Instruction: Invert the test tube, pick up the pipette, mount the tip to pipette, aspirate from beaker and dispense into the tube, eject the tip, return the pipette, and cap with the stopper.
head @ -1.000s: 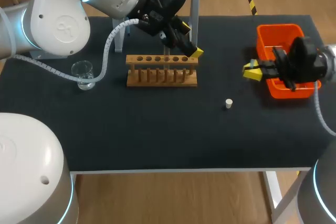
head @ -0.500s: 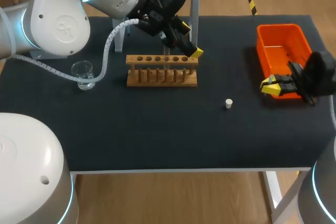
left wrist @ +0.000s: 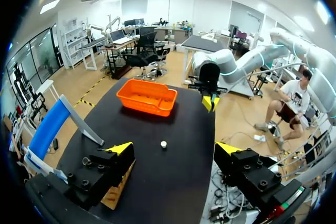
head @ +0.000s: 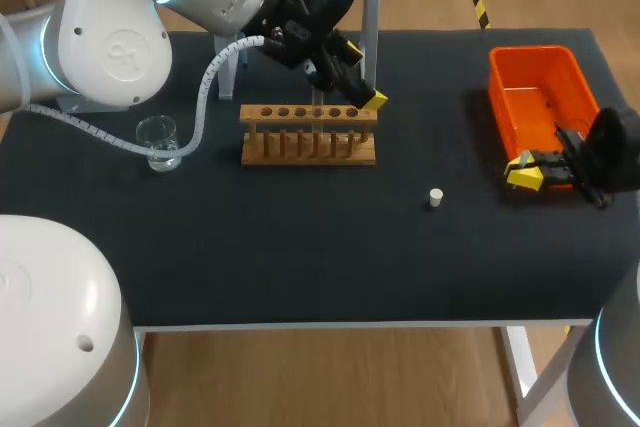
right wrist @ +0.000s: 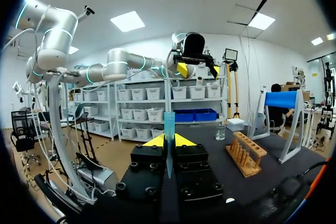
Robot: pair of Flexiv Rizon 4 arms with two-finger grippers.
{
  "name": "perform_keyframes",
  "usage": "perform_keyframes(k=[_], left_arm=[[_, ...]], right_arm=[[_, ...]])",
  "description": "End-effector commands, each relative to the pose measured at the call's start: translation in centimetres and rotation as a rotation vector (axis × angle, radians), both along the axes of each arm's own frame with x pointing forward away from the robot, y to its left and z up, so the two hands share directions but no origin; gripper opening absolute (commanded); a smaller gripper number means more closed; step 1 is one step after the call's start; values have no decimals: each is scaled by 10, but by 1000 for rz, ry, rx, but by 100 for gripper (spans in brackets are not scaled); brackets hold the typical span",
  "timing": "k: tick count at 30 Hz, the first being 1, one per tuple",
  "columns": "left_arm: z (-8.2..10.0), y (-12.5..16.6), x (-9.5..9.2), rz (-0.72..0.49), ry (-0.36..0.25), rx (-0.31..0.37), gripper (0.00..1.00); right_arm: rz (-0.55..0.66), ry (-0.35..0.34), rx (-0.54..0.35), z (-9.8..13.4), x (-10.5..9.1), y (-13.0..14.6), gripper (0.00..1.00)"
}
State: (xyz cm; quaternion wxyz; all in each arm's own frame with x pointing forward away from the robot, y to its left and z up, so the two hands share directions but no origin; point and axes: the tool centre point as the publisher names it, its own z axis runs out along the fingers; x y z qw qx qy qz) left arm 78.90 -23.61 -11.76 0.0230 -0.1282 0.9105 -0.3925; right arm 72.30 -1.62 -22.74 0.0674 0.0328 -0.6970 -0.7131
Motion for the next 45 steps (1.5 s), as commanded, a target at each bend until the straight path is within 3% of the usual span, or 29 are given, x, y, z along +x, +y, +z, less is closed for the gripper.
perform_keyframes(k=[1, 19, 25, 33, 42, 45], left_arm=[[1, 1, 0, -1, 2, 4, 100], [1, 1, 0, -1, 2, 4, 100], [-9, 59, 33, 178, 1, 82, 100], [-20, 162, 72, 551, -12, 250, 100], [-43, 247, 82, 854, 13, 334, 100], [-43, 263, 85, 970, -7, 323, 100]], right_arm=[[-10, -6, -6, -1, 0, -2, 0], [-10, -6, -6, -1, 0, -2, 0], [-10, -6, -6, -1, 0, -2, 0], [-10, -6, -6, -1, 0, -2, 0], [-10, -6, -6, -1, 0, -2, 0], [-10, -6, -6, -1, 0, -2, 0]])
